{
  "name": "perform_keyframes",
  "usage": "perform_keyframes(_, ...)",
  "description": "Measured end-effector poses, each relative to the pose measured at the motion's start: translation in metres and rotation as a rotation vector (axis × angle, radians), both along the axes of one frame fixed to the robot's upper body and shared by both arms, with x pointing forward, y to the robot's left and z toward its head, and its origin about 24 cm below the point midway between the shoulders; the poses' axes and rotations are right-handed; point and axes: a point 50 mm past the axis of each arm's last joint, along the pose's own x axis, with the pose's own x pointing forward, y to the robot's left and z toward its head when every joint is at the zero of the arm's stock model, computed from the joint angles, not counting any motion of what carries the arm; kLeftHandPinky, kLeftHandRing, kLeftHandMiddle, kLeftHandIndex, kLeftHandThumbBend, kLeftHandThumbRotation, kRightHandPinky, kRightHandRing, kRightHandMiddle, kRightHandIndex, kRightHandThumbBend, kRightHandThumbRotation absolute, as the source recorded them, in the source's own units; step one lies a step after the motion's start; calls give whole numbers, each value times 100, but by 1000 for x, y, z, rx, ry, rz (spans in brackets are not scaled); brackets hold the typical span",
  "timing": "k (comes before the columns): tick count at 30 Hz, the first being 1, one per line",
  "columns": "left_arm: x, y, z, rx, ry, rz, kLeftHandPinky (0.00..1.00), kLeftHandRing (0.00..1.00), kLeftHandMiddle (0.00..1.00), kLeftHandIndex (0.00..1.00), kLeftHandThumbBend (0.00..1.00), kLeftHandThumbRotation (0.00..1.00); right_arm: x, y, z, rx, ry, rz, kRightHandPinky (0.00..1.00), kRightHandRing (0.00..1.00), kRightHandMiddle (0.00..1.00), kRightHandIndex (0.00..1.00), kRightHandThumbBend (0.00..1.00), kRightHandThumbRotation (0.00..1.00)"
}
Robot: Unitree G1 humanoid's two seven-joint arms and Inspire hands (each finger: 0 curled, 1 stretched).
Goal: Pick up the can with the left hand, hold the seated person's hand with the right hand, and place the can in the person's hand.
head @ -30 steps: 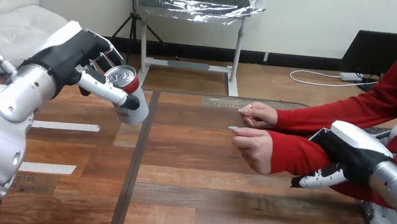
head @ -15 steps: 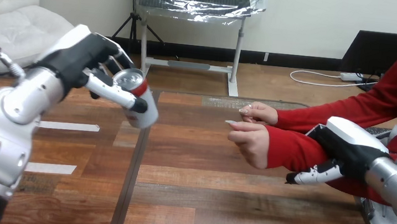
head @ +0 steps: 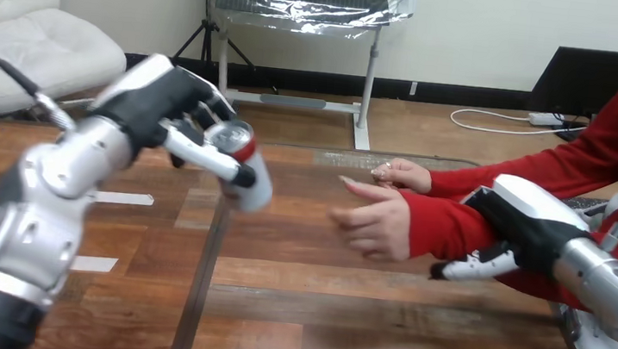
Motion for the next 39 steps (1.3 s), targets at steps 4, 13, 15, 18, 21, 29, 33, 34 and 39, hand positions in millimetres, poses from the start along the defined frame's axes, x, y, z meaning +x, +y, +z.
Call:
perform_keyframes(4, 2, -6, -4, -11, 11, -13, 29, 36, 42, 43, 72, 0, 1, 3, 2, 4, -9, 9, 21, 24, 28, 27, 70, 28)
perform_keyframes(13, 9, -20, -10, -40, 16, -43, 29, 36, 42, 44, 73, 0, 5, 11, 5, 18, -14, 18, 23, 26, 29, 28, 69, 27)
perform_keyframes(15, 11, -23, -11, -46, 13, -48, 29, 36, 42, 44, 73, 0, 6, 13, 5, 21, -12, 23, 23, 26, 29, 28, 69, 27)
perform_keyframes(18, 13, -27, -12, -54, 8, -56, 30, 37, 42, 44, 73, 0, 7, 16, 5, 25, -11, 25, 24, 27, 30, 28, 69, 27)
perform_keyframes(21, 16, -31, -13, -61, 1, -64, 31, 37, 42, 44, 74, 0, 8, 18, 5, 29, -11, 30, 25, 28, 31, 29, 69, 27)
perform_keyframes(29, 23, -41, -14, -79, -19, -82, 32, 40, 44, 44, 74, 0, 8, 21, 6, 30, -6, 40, 27, 30, 33, 31, 68, 28)
perform_keyframes(33, 26, -45, -15, -84, -22, -88, 32, 40, 45, 44, 75, 0, 9, 23, 7, 30, -7, 41, 29, 32, 34, 32, 68, 28)
perform_keyframes(34, 27, -47, -15, -87, -21, -89, 32, 40, 44, 44, 75, 0, 9, 23, 7, 30, -7, 41, 29, 32, 35, 33, 68, 28)
perform_keyframes(39, 31, -53, -16, -99, -21, -98, 31, 39, 44, 43, 76, 0, 10, 24, 8, 31, -11, 44, 31, 34, 36, 35, 67, 27)
